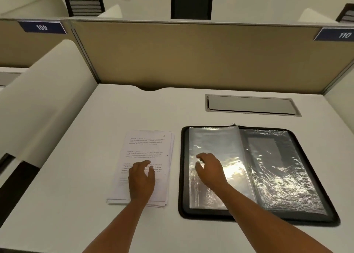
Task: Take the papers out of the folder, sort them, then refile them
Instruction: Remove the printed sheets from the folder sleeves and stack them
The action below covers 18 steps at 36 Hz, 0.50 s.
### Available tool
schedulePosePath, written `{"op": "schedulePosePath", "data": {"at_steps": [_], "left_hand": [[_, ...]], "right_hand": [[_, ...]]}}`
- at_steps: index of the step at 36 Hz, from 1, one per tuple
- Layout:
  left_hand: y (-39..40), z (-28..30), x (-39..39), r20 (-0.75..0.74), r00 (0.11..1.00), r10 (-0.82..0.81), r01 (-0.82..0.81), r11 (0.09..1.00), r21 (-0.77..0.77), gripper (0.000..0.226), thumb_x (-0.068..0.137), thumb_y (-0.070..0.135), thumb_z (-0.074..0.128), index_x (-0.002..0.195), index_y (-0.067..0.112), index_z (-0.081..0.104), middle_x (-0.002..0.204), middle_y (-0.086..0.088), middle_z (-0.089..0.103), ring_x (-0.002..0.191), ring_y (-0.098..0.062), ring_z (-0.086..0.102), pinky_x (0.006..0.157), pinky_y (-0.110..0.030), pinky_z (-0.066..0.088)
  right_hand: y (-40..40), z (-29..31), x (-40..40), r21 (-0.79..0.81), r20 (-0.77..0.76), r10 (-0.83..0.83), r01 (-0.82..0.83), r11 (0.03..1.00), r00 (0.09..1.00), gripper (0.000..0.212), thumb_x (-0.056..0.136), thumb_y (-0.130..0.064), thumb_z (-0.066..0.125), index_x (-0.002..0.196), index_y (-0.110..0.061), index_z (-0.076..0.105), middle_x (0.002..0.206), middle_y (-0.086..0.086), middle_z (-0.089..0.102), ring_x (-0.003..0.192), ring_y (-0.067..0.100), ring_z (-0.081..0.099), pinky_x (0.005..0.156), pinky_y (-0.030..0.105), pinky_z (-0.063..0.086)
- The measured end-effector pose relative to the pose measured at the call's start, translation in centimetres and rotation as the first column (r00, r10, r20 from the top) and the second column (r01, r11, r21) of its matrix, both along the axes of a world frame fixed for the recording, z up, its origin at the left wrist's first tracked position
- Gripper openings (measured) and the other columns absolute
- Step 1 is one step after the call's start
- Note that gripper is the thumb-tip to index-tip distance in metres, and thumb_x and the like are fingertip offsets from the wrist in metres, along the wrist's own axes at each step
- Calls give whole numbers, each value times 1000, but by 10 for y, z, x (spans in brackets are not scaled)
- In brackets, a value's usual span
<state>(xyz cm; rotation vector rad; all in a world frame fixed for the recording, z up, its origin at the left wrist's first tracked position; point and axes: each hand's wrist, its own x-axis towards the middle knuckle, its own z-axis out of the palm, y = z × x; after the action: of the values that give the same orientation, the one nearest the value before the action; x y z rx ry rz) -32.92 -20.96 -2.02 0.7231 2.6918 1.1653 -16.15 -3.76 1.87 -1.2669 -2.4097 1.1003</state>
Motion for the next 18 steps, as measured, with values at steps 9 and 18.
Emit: {"op": "schedulePosePath", "data": {"at_steps": [9, 18], "left_hand": [[96, 16, 75, 283, 913, -293, 294, 955, 40, 14, 97, 24, 58, 110, 21, 64, 107, 4, 61, 96, -13, 61, 80, -21, 44], [147, 13, 112, 343, 935, -90, 205, 926, -317, 60, 91, 41, 58, 144, 13, 48, 150, -12, 42, 137, -32, 37, 108, -43, 34]], "right_hand": [[53, 17, 61, 301, 238, -88, 12, 953, 967, 46, 94, -30, 58, 140, -21, 56, 138, 6, 56, 128, 27, 50, 105, 43, 42], [84, 0, 135, 111, 452, -79, 31, 993, 889, 56, 96, -35, 53, 147, -16, 42, 149, 16, 42, 132, 34, 45, 106, 39, 41]]}}
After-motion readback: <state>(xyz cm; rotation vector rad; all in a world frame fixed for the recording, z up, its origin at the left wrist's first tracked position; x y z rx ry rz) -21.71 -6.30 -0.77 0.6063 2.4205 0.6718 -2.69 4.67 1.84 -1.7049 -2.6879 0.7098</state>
